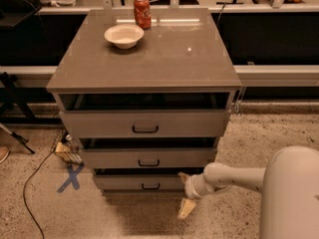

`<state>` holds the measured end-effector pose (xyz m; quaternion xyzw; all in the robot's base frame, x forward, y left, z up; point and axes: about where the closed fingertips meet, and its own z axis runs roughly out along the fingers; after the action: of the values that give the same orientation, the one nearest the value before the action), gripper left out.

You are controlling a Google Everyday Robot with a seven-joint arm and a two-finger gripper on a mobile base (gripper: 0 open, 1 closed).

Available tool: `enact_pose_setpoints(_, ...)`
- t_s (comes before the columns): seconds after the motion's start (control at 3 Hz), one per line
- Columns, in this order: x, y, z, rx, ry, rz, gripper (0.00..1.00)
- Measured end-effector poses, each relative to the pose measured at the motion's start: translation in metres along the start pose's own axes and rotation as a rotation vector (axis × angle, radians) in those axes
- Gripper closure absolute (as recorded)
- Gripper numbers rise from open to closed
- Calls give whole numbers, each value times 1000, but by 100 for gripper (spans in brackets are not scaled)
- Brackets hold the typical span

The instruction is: Open bottom drawer

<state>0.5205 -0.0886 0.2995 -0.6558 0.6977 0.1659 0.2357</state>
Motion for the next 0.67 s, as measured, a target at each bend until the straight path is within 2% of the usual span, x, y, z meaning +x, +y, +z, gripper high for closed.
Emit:
enact_pose_setpoints(0.33,-4,-42,49,-2,31,16,0)
enact_pose_setpoints(0.67,-4,-41,53,-4,33,5,0)
